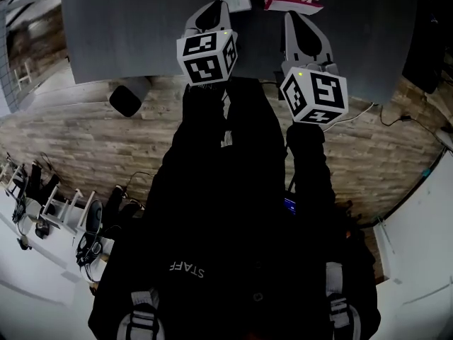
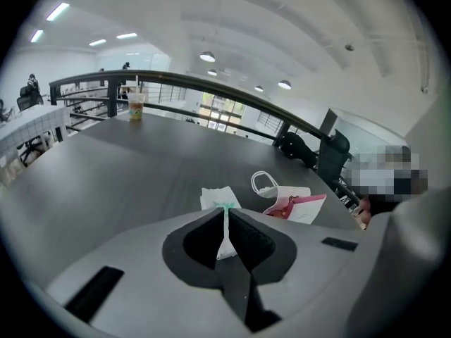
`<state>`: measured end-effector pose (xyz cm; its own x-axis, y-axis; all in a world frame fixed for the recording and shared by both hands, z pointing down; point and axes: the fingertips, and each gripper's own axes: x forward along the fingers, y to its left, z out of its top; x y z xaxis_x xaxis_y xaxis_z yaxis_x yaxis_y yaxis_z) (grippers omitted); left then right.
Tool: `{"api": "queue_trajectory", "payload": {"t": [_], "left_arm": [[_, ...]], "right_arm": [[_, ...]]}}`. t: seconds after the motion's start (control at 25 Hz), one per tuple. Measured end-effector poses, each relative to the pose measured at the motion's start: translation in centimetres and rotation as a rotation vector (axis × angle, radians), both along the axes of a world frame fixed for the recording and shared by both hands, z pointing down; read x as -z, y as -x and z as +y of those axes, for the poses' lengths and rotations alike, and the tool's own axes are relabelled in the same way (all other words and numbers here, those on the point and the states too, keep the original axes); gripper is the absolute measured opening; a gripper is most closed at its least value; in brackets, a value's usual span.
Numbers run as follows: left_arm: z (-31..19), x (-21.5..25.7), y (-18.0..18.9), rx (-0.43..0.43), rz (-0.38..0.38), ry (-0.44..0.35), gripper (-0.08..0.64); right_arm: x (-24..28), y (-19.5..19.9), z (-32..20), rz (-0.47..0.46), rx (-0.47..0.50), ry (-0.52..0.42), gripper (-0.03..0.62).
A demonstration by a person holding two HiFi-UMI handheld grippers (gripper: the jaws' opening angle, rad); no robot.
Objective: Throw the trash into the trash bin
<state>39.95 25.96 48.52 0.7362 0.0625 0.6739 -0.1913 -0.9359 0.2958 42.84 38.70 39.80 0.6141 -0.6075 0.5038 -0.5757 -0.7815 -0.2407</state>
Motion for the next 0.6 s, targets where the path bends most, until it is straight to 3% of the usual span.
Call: {"api": "queue_trajectory", "payload": {"t": [0.12, 0.24, 0.6], "left_arm": [[0.4, -1.2, -0.7, -0.008, -0.013, 0.009, 0.019], [0.9, -2.0, -1.4, -0.023, -0.026, 0.021, 0.120], [1.9, -3.7, -3.0, -0.011, -0.064, 0.004, 0.290]], "right_arm": [[-0.7, -0.6, 1.0, -0.007, -0.013, 0.010, 0.015], [-1.2, -0.9, 1.7, -0.012, -0.021, 0.017, 0.015], [-1.9, -1.3, 2.7, -0.026, -0.036, 0.025, 0.015]]}}
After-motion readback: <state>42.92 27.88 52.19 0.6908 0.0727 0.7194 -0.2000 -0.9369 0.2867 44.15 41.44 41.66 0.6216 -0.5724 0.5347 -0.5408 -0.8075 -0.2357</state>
